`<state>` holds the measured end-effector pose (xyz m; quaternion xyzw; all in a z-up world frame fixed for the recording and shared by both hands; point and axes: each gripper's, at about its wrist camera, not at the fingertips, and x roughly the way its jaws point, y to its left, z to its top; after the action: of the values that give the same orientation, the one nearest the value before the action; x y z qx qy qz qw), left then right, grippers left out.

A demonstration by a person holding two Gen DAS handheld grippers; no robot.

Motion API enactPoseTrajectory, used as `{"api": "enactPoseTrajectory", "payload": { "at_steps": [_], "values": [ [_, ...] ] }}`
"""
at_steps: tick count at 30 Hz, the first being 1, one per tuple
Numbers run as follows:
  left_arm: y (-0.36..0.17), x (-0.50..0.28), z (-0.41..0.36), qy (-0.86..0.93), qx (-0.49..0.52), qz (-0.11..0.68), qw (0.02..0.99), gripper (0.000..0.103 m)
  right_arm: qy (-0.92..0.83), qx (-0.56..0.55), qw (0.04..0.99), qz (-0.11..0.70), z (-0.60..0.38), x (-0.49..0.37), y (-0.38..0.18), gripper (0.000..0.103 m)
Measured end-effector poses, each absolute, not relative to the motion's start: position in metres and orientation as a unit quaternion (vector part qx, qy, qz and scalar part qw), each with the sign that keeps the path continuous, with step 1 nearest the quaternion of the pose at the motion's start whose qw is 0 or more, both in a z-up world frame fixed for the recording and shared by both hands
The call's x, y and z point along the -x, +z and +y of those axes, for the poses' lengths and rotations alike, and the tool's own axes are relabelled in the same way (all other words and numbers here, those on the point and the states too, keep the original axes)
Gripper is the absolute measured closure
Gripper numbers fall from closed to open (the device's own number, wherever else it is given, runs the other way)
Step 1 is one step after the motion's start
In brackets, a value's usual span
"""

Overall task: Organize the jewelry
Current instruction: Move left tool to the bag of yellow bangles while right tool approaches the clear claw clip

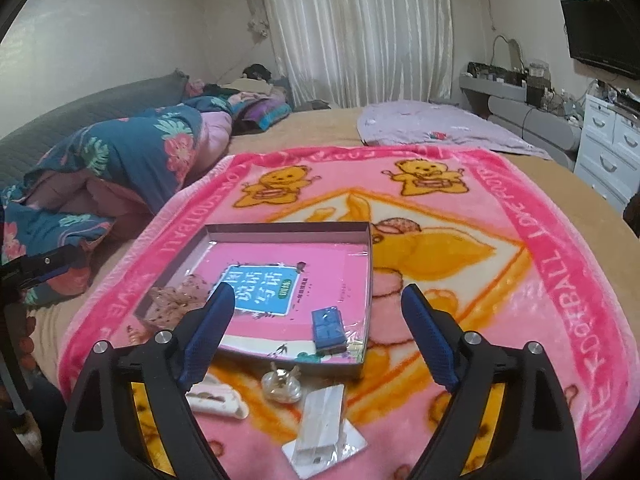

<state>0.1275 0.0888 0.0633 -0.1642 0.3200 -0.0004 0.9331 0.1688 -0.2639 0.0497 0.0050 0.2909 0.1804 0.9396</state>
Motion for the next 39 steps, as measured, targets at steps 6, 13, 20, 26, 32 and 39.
{"api": "enactPoseTrajectory", "payload": {
  "at_steps": [6,13,20,26,32,39],
  "values": [
    [0.076,-0.108,0.077,-0.006,0.154,0.307,0.939,0.009,0.185,0.004,0.942,0.282,-0.267,-0.146,0.061,0.018],
    [0.084,-0.087,0.065,-0.014,0.146,0.299,0.943,0.009,0.191,0.011,0.943,0.274,-0.271,-0.125,0.068,0.018],
    [0.082,-0.075,0.057,-0.018,0.142,0.305,0.942,0.009,0.202,0.018,0.940,0.274,-0.271,-0.108,0.071,0.017],
    [0.081,-0.064,0.047,-0.025,0.135,0.309,0.941,0.009,0.219,0.026,0.935,0.276,-0.267,-0.094,0.072,0.017],
    [0.076,-0.056,0.036,-0.029,0.123,0.319,0.939,0.009,0.235,0.048,0.928,0.287,-0.260,-0.083,0.068,0.017],
    [0.064,-0.051,0.026,-0.031,0.113,0.334,0.935,0.009,0.243,0.064,0.920,0.302,-0.256,-0.072,0.055,0.017]
  ]
}}
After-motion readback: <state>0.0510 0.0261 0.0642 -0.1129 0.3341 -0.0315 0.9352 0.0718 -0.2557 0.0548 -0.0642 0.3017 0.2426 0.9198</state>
